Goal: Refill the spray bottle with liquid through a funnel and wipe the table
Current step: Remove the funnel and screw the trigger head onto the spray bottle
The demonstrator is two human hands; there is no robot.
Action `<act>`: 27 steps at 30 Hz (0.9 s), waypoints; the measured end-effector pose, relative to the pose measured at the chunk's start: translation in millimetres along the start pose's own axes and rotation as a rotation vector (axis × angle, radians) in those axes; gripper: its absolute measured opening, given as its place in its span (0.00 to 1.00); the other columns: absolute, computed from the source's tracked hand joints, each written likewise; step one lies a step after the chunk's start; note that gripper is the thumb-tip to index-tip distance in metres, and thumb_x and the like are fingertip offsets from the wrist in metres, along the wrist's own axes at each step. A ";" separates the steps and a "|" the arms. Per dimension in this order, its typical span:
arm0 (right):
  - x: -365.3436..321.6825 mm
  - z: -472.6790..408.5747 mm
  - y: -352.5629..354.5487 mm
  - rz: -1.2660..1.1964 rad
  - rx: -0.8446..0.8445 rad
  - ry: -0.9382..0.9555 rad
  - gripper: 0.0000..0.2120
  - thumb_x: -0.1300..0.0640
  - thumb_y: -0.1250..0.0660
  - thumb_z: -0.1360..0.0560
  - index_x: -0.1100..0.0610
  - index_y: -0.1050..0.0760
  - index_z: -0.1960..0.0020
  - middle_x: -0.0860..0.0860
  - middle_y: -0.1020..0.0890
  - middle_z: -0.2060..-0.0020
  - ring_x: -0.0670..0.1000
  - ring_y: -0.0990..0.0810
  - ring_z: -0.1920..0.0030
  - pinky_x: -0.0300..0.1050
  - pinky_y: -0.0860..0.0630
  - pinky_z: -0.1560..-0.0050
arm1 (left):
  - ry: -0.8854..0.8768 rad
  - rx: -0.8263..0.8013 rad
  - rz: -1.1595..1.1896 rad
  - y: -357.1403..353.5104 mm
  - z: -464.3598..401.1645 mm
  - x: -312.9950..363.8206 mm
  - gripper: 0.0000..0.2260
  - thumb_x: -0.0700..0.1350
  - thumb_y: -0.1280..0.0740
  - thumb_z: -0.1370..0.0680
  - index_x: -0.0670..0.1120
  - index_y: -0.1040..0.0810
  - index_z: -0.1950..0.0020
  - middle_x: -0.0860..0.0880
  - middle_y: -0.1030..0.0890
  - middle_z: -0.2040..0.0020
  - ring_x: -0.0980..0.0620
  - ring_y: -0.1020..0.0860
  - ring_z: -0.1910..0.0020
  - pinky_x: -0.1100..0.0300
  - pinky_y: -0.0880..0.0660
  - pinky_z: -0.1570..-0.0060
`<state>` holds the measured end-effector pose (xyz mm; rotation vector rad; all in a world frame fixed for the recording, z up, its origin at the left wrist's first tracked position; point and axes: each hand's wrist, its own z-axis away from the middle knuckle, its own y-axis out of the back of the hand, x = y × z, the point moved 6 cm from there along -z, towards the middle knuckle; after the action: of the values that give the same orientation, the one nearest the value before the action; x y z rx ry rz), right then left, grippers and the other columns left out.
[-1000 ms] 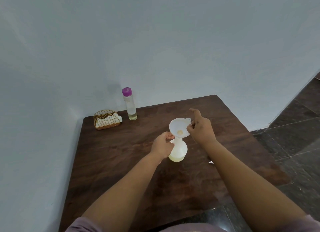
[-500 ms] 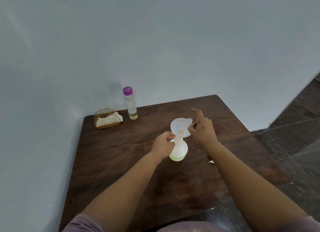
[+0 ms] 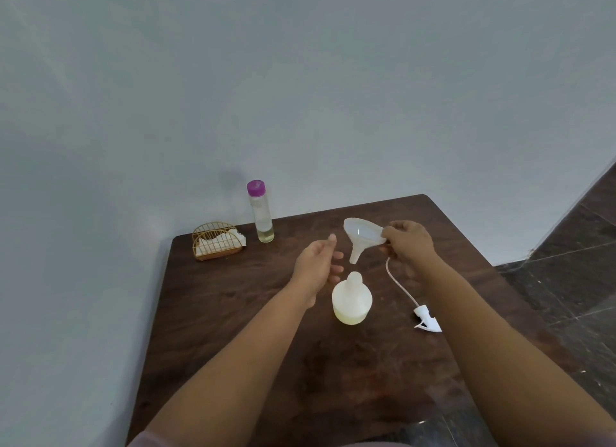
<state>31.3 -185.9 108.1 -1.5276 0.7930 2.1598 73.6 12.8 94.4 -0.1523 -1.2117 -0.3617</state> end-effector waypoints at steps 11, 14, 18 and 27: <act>-20.2 -49.7 -64.0 0.031 -0.190 0.049 0.13 0.50 0.40 0.20 0.57 0.21 0.50 0.56 0.17 0.60 0.53 0.21 0.67 0.48 0.24 0.61 | -0.062 0.017 -0.065 24.5 -61.1 29.5 0.15 0.48 0.37 0.18 0.48 0.28 0.32 0.46 0.15 0.57 0.53 0.20 0.67 0.62 0.25 0.67; -27.4 -85.0 -82.2 0.060 -0.231 0.035 0.16 0.49 0.41 0.19 0.58 0.20 0.49 0.57 0.17 0.62 0.52 0.21 0.68 0.47 0.27 0.63 | -0.002 0.052 -0.019 34.6 -95.9 28.5 0.14 0.44 0.38 0.18 0.45 0.28 0.32 0.44 0.15 0.58 0.53 0.20 0.68 0.63 0.26 0.68; -41.7 -128.2 -110.9 0.136 -0.290 0.022 0.14 0.52 0.39 0.20 0.61 0.20 0.52 0.55 0.17 0.65 0.50 0.19 0.67 0.42 0.22 0.62 | 0.027 0.139 -0.018 46.6 -147.3 30.0 0.15 0.41 0.38 0.18 0.45 0.28 0.32 0.43 0.16 0.55 0.52 0.20 0.64 0.63 0.24 0.65; -17.3 -210.8 -171.9 0.065 -0.328 -0.048 0.05 0.62 0.32 0.24 0.55 0.19 0.56 0.50 0.16 0.56 0.47 0.17 0.53 0.43 0.22 0.45 | 0.194 0.242 0.507 53.0 -233.9 1.0 0.09 0.43 0.39 0.18 0.44 0.25 0.40 0.42 0.21 0.44 0.44 0.20 0.44 0.54 0.21 0.47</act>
<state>293.1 -187.8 32.2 -1.6128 0.4950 2.4597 299.7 -9.4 17.6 -0.2031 -0.9741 0.2087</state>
